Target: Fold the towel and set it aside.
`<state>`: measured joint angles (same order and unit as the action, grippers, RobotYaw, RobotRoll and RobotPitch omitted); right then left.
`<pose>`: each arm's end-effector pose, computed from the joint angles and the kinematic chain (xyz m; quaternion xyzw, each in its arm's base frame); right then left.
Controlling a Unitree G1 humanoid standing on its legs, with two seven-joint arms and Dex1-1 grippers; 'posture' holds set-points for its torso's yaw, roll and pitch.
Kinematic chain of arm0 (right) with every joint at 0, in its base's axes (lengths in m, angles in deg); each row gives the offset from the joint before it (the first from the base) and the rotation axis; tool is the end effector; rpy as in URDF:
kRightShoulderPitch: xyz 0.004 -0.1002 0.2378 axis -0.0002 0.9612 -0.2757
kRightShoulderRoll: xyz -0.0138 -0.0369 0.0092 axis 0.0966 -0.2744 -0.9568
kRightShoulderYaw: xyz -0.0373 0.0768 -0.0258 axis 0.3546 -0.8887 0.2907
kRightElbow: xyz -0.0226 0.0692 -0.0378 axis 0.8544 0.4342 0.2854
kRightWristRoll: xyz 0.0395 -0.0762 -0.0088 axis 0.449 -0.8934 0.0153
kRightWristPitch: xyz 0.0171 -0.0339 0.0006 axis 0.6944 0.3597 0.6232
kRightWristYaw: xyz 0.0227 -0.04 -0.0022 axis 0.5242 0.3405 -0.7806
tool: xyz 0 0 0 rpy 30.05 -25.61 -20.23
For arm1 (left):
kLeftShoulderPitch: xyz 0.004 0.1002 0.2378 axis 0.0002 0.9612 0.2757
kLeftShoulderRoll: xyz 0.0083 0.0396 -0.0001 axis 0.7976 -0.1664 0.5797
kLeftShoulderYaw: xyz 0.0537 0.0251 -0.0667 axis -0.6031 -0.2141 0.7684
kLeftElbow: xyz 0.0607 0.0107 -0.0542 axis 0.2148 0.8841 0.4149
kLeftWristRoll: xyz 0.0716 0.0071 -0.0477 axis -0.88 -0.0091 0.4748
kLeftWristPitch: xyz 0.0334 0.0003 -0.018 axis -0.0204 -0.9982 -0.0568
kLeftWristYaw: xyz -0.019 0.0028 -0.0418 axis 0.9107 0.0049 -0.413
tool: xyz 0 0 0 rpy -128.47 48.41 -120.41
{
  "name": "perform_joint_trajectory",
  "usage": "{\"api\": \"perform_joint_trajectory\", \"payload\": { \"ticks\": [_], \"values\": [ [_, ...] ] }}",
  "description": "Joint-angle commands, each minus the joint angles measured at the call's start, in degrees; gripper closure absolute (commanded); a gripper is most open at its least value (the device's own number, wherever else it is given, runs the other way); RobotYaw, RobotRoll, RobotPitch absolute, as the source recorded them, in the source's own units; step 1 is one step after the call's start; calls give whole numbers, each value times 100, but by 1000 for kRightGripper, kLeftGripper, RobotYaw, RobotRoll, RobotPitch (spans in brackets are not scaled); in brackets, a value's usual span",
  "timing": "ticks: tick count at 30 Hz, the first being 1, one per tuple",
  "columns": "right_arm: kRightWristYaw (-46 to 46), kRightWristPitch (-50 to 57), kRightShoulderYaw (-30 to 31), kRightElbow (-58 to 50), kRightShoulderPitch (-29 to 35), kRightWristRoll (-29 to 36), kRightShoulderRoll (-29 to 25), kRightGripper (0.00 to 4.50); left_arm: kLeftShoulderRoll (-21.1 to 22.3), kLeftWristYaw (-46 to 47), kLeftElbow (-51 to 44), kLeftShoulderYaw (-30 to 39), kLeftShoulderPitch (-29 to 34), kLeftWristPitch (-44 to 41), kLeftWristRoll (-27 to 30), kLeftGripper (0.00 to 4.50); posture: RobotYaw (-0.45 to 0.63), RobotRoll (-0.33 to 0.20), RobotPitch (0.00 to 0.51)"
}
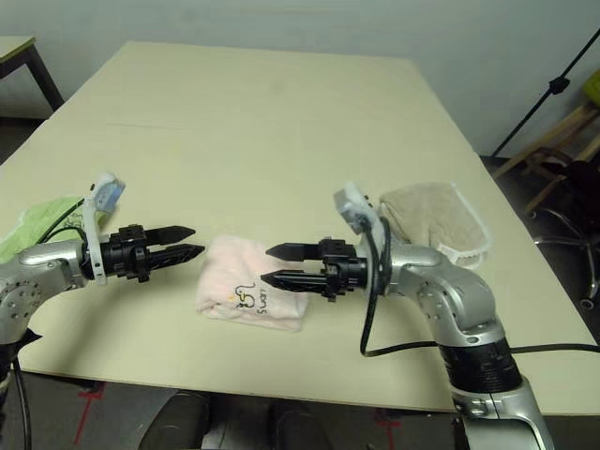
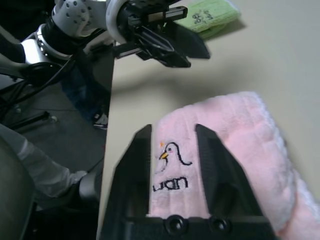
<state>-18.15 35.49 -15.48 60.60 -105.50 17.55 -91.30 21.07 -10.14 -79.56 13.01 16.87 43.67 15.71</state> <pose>0.2322 -0.2080 0.1646 0.0170 0.1080 0.6478 0.7539 0.2275 0.2009 0.1644 -0.0087 0.1096 -0.5399 0.8345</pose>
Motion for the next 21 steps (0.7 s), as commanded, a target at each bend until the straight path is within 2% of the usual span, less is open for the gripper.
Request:
{"api": "perform_joint_trajectory", "payload": {
  "ticks": [1,2,12,21],
  "values": [
    [-56,-151,154,45,12,-167,-4,4082,-27,-262,69,-356,50,205,-304,4287,151,0,109],
    [-38,-168,189,13,31,-193,5,4482,-23,-341,120,-457,59,269,-396,4500,151,0,109],
    [-71,-417,598,-123,298,-546,49,4482,-260,-626,528,-923,31,508,-929,4500,127,0,112],
    [-259,-1109,923,711,567,-1161,100,4482,-360,-809,823,-1217,234,794,-1365,4500,132,0,116]
  ]
}}
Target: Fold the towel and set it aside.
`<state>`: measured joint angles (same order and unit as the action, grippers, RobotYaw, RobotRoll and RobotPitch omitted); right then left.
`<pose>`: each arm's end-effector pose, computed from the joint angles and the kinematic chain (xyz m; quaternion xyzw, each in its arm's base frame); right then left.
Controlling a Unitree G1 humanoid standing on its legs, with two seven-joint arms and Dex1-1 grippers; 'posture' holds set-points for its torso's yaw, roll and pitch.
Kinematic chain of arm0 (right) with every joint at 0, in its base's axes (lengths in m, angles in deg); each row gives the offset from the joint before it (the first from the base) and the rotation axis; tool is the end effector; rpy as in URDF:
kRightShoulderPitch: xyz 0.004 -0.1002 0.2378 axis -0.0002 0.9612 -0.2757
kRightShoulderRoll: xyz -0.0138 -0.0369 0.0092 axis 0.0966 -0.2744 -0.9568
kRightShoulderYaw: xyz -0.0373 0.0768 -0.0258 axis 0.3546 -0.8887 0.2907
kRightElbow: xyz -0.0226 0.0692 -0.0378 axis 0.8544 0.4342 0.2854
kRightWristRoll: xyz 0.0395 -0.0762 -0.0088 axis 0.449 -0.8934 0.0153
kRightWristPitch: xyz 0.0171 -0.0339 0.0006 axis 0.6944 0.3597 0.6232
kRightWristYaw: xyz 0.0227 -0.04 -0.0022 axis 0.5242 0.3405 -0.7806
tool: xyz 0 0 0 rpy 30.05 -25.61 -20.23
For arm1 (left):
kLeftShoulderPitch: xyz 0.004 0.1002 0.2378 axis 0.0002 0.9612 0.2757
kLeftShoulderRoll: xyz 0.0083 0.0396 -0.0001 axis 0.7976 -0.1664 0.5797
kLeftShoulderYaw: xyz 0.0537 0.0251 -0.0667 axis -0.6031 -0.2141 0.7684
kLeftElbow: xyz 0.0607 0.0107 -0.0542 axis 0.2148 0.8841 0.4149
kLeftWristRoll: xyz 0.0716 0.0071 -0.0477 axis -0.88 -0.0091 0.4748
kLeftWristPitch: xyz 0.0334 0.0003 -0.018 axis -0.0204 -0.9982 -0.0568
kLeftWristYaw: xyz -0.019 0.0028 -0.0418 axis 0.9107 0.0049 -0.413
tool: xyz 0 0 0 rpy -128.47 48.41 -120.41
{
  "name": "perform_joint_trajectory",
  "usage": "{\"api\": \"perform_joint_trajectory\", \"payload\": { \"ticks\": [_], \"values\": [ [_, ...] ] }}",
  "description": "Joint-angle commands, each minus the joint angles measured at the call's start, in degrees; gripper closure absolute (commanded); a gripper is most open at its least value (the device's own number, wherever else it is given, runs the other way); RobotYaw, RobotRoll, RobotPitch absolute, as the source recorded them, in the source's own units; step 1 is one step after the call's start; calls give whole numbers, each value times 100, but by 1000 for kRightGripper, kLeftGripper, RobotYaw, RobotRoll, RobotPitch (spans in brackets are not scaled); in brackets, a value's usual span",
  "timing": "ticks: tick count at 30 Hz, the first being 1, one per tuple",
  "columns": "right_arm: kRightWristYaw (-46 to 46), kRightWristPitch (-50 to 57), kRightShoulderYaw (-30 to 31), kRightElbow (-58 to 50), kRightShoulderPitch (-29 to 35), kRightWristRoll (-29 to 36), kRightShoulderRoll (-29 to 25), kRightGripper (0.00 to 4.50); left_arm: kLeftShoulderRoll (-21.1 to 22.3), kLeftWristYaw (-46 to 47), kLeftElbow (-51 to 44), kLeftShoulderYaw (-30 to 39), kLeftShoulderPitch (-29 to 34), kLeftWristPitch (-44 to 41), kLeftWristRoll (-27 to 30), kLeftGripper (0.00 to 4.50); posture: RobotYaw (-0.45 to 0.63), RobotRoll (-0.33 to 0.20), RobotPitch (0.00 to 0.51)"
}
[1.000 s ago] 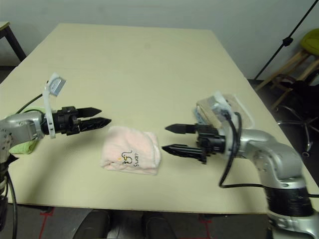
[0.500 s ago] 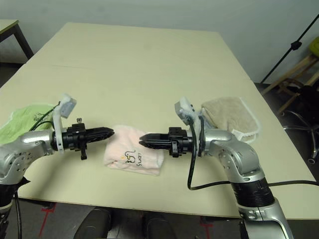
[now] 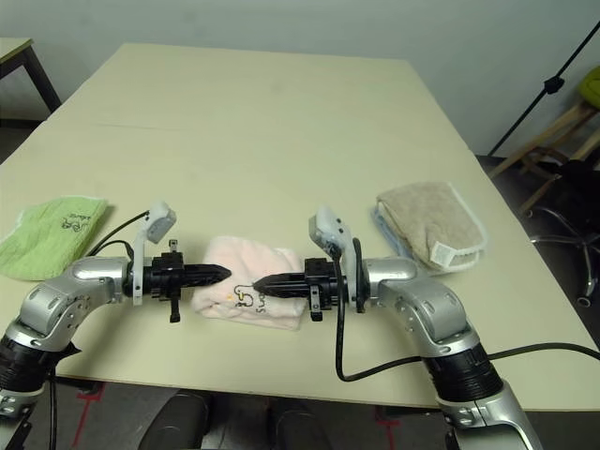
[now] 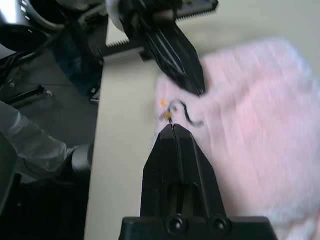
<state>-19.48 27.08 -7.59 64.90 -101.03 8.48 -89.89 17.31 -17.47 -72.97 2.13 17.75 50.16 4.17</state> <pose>0.2278 -0.2003 0.1276 -0.0155 0.1583 0.6486 0.7444 0.2321 0.1799 0.1271 0.0270 0.1684 -0.5920 0.7877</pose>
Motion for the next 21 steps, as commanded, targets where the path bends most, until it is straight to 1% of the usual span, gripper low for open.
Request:
{"api": "perform_joint_trajectory", "payload": {
  "ticks": [1,4,9,12,14,15,18,21],
  "values": [
    [-198,-421,202,444,185,-395,-89,4482,-8,-67,238,-141,180,202,-267,4500,135,0,116],
    [-362,-810,320,844,331,-742,-203,4482,-58,-78,327,-197,254,303,-386,4500,136,0,116],
    [-381,-998,256,1161,339,-873,-144,4482,-234,-46,302,-231,293,345,-461,4500,135,0,118],
    [-425,-1000,218,1196,321,-839,-148,4482,-263,-103,254,-202,266,325,-459,4500,132,0,119],
    [-488,-821,55,1094,310,-593,-162,4482,-201,-200,153,-116,226,292,-380,4500,133,0,119],
    [-561,-624,-110,999,300,-328,-187,4482,-145,-272,98,-43,193,312,-332,4500,134,0,118],
    [-649,-230,-515,817,244,187,-242,4482,-28,-449,-22,93,95,365,-233,4500,133,0,118],
    [-491,-116,-816,847,39,364,-182,4482,-157,-404,44,351,-190,238,12,4500,127,0,118]
  ]
}}
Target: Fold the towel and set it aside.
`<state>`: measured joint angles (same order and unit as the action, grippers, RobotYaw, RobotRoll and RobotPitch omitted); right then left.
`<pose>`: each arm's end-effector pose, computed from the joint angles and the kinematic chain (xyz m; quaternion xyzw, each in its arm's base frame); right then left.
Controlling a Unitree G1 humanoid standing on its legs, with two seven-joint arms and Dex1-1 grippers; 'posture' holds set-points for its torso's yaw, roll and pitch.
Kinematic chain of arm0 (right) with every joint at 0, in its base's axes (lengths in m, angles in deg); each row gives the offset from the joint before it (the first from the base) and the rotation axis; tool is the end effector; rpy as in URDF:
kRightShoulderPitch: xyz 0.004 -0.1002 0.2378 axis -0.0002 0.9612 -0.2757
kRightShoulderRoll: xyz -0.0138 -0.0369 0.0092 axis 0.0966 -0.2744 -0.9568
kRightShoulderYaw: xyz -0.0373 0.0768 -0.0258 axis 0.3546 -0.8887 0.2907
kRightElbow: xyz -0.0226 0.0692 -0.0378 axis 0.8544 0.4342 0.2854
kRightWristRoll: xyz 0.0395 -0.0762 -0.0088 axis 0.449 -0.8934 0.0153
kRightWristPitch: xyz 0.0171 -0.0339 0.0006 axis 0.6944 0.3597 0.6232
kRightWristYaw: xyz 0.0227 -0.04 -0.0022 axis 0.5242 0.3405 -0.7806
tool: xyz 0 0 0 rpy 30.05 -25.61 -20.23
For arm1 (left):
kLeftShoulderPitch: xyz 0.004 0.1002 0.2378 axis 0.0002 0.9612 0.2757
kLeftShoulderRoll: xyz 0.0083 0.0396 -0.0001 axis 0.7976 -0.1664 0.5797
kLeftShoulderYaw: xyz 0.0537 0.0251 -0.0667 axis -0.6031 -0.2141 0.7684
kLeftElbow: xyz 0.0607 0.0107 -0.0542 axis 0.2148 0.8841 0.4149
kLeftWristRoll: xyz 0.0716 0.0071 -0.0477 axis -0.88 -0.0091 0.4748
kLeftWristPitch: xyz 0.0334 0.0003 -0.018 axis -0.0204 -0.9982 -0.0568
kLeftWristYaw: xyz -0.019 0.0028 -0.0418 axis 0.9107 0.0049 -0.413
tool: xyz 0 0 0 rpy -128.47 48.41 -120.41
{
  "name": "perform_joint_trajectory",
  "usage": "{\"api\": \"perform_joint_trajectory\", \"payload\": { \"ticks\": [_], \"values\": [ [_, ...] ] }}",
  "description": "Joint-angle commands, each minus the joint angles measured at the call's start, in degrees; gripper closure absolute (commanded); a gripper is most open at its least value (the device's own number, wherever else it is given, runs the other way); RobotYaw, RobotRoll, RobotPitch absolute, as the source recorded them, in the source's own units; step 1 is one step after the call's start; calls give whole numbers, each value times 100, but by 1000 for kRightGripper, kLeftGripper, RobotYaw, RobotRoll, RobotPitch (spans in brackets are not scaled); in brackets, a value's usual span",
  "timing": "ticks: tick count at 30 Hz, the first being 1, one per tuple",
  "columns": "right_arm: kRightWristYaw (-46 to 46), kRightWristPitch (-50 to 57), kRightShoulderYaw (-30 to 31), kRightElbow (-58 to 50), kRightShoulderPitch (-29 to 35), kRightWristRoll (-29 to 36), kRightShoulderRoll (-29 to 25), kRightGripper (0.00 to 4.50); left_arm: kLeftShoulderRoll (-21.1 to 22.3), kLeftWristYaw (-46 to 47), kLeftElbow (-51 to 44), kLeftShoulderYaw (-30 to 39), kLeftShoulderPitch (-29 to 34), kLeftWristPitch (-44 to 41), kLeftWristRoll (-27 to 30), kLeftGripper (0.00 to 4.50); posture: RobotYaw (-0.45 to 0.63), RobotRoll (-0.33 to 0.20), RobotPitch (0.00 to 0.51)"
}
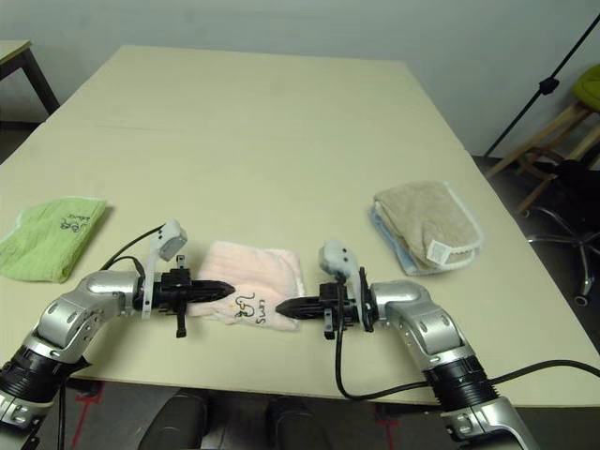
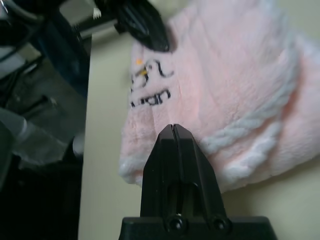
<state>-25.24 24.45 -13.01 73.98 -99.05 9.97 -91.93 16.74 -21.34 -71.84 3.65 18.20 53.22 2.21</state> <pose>0.2280 -0.2367 0.1159 0.0327 0.1733 0.6209 0.7638 0.2335 0.1845 0.1275 0.0337 0.1492 -0.6048 0.7815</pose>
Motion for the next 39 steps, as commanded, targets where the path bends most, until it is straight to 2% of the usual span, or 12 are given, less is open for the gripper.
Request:
{"api": "perform_joint_trajectory", "payload": {
  "ticks": [1,5,8,13,18,25,27,29,30,32,34,39],
  "values": [
    [122,172,-320,-48,-201,240,55,4482,-132,-1,-29,237,-304,-96,238,4500,125,0,117],
    [234,181,-278,5,-326,182,239,4482,-284,75,351,247,-600,39,91,4500,123,0,117],
    [372,-58,-107,191,-409,-131,456,4482,-398,97,837,113,-709,311,-196,4500,123,0,117],
    [538,-510,-17,722,-509,-510,749,4482,-568,259,1769,-42,-798,887,-807,4500,124,0,117],
    [643,-849,137,1211,-496,-955,807,4482,-639,318,2088,-175,-721,997,-1139,4500,124,0,115],
    [667,-896,116,1287,-483,-1036,891,4482,-691,197,1808,-131,-592,798,-1016,4500,124,0,113],
    [602,-814,69,1134,-469,-933,863,4482,-661,177,1569,-22,-587,408,-788,4500,124,0,112],
    [493,-650,-48,883,-436,-719,786,4127,-648,321,1214,289,-625,-349,-343,4500,122,0,112],
    [410,-510,-162,707,-424,-539,708,3891,-623,458,1043,520,-670,-726,-115,4115,122,0,112],
    [272,-306,-377,432,-408,-273,503,3255,-509,663,842,957,-758,-1392,272,3622,122,0,112],
    [179,-190,-548,237,-379,-138,247,2443,-303,777,806,1311,-798,-1907,524,2888,122,0,112],
    [239,-410,-786,34,-306,-313,-257,611,327,783,1026,1718,-827,-2948,929,1110,117,0,113]
  ]
}}
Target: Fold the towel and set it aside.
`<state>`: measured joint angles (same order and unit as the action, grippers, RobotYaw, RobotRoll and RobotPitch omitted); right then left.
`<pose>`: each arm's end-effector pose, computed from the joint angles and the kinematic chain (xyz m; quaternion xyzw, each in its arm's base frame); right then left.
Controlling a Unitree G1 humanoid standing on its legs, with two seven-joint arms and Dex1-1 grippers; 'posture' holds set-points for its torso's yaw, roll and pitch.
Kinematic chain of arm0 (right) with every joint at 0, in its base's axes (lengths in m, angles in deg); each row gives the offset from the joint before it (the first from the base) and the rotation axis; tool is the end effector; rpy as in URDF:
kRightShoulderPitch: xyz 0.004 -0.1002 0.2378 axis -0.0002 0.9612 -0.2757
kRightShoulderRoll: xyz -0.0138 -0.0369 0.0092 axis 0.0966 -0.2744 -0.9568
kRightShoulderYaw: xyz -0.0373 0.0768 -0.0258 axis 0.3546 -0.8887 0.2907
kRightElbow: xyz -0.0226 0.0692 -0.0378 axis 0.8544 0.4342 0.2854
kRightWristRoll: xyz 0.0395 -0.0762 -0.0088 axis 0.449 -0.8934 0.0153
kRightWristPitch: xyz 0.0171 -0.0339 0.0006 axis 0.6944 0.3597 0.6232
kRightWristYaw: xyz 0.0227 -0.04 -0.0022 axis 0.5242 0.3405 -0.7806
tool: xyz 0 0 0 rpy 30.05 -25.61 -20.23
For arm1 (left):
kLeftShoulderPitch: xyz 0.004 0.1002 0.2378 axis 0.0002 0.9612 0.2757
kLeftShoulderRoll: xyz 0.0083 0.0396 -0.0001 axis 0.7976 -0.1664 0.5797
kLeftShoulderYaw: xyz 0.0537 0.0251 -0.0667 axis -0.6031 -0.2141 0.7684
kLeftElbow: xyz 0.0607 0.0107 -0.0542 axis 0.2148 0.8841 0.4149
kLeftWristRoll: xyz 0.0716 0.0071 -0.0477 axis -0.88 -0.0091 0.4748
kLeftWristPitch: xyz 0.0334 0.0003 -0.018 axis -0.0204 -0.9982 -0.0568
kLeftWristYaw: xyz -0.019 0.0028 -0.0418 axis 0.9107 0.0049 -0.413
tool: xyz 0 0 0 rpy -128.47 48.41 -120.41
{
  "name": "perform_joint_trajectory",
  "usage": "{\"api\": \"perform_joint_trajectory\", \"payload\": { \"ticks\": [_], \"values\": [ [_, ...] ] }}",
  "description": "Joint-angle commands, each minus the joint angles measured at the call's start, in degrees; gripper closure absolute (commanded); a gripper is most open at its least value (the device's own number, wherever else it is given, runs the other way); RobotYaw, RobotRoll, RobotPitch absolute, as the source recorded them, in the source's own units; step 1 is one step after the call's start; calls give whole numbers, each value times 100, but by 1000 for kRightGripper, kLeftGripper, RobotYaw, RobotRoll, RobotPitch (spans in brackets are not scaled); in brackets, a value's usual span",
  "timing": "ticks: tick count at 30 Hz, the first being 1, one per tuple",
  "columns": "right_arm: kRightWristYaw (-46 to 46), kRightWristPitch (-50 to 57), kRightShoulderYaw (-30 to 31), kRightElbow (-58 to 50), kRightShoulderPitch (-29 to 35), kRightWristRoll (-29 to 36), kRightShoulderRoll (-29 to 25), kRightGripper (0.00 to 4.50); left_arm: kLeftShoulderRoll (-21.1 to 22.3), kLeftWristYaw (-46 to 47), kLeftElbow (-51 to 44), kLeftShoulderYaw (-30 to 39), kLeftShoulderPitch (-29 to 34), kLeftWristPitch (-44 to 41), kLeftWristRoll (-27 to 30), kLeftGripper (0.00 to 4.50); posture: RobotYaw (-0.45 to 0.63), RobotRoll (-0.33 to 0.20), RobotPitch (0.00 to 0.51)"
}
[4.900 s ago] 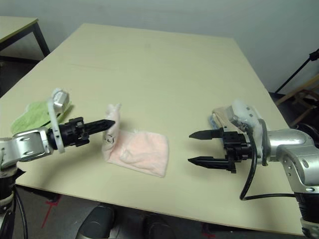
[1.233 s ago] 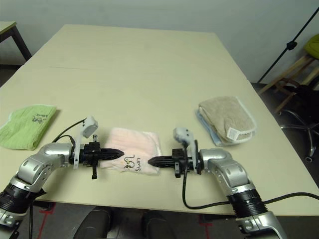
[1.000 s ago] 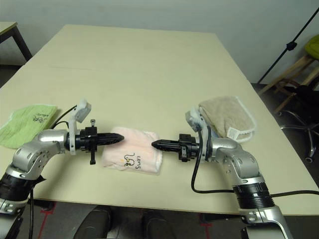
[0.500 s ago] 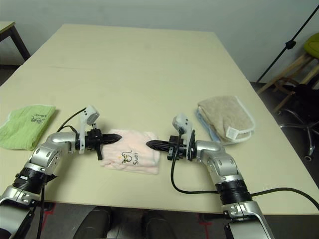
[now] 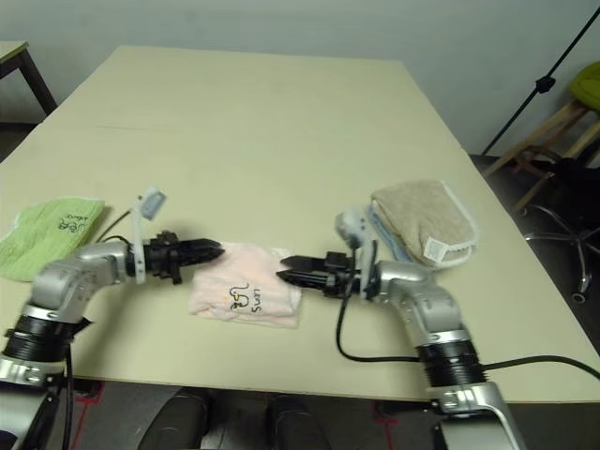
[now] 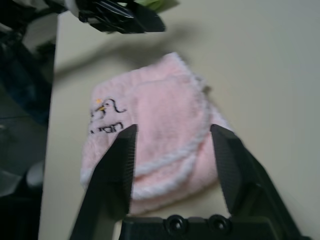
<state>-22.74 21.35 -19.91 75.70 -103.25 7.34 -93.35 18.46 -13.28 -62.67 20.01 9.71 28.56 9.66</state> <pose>0.2380 -0.2564 0.1475 -0.0298 0.1106 0.5634 0.8182 0.2501 0.2332 0.1533 -0.1073 0.2312 -0.4468 0.8576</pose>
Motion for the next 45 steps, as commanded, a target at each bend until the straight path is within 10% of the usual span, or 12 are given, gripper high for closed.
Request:
{"api": "perform_joint_trajectory", "payload": {
  "ticks": [1,4,21,37,45],
  "values": [
    [-292,-18,-135,-138,93,116,-251,226,264,-29,246,133,-36,-804,280,758,115,0,113],
    [-721,-6,-275,-69,6,304,-556,0,577,-189,640,30,-196,-1477,429,17,114,0,115],
    [-1569,719,-849,-440,292,970,-1695,0,116,-819,1898,-1442,-1092,-1966,167,17,42,0,129],
    [-1608,817,-1010,-665,520,1019,-2037,0,-594,-151,1740,-1256,-1146,-2742,242,17,26,0,136],
    [-1612,864,-966,-658,477,1042,-2047,0,-705,93,1686,-1002,-1064,-2902,340,2326,37,0,135]
  ]
}}
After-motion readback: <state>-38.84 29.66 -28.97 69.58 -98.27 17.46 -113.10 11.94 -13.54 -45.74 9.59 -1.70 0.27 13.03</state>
